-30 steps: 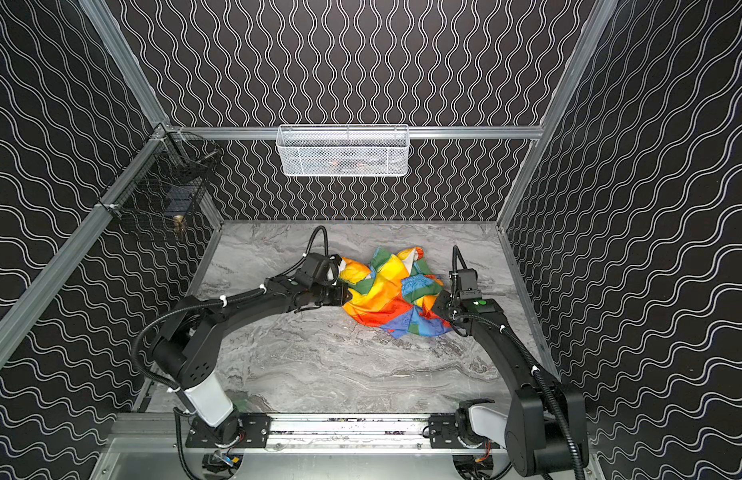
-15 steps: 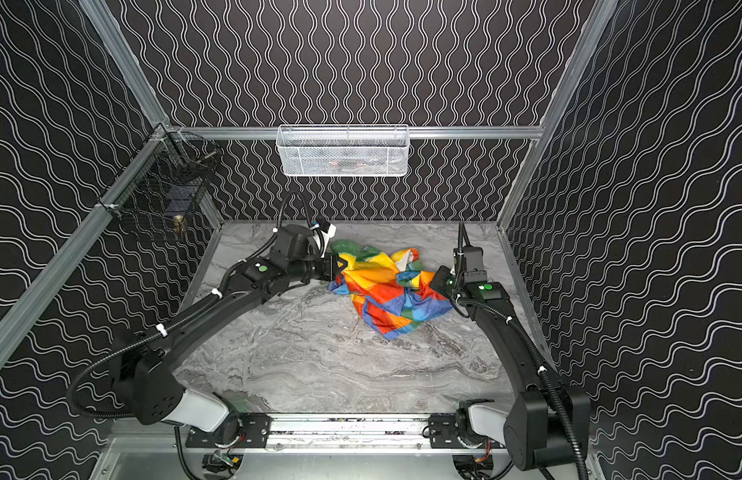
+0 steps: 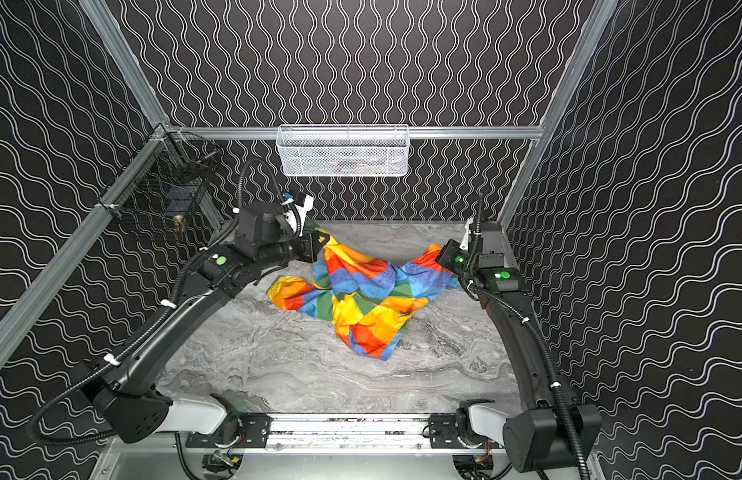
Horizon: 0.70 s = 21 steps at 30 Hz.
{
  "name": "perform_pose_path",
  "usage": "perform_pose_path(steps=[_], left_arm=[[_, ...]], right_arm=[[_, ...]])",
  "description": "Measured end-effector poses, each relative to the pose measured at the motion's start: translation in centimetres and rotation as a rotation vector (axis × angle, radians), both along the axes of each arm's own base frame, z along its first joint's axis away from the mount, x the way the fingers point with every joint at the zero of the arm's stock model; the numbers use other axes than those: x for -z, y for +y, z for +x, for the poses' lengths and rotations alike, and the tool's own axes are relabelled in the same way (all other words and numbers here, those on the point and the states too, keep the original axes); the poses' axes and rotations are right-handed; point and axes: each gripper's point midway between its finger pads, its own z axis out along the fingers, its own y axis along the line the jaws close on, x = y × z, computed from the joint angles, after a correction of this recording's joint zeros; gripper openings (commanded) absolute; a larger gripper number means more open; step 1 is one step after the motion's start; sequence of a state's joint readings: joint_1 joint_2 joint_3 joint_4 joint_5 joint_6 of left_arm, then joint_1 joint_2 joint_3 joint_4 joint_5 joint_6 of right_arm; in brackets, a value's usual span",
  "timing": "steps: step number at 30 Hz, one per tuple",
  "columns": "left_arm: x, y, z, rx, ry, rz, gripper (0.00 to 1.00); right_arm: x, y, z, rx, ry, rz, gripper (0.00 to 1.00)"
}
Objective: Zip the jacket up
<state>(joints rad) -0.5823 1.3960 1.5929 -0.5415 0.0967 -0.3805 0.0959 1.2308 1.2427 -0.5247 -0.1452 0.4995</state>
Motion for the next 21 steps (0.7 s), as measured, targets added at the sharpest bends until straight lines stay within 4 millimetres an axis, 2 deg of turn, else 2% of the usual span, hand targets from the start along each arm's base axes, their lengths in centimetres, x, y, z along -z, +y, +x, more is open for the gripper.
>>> perform_pose_path(steps=[3, 5, 8, 11, 12, 13, 15, 18, 21], left_arm=[[-2.2, 0.8, -0.1, -0.021, -0.047, 0.000, 0.00], [-3.0, 1.1, -0.2, -0.032, -0.060, 0.004, 0.00], [-4.1, 1.5, -0.1, -0.045, -0.084, 0.014, 0.00], [-4.5, 1.6, 0.6, -0.059, -0.095, 0.025, 0.00], [-4.4, 1.6, 0.9, -0.066, -0.093, 0.033, 0.00], [-4.1, 1.5, 1.3, -0.072, -0.089, 0.043, 0.00], [-3.3, 1.5, 2.3, -0.084, -0.073, 0.063, 0.00], [-1.9, 1.6, 4.4, -0.115, -0.038, 0.091, 0.00], [0.0, 2.4, 6.6, -0.153, -0.001, 0.117, 0.00]], right_arm=[[-0.3, 0.3, 0.1, -0.028, -0.003, 0.007, 0.00], [0.1, 0.5, 0.3, -0.038, 0.013, 0.014, 0.00], [1.3, 0.5, 0.7, -0.044, 0.047, 0.016, 0.01], [3.6, 0.1, 1.3, -0.038, 0.106, 0.021, 0.08], [4.6, -0.1, 1.5, -0.031, 0.131, 0.021, 0.15], [5.6, -0.4, 1.7, -0.024, 0.155, 0.021, 0.28], [7.4, -0.9, 2.1, -0.012, 0.202, 0.023, 0.44], [9.5, -1.8, 2.8, 0.010, 0.256, 0.027, 0.56], [9.9, -2.4, 2.8, 0.024, 0.266, 0.029, 0.63]])
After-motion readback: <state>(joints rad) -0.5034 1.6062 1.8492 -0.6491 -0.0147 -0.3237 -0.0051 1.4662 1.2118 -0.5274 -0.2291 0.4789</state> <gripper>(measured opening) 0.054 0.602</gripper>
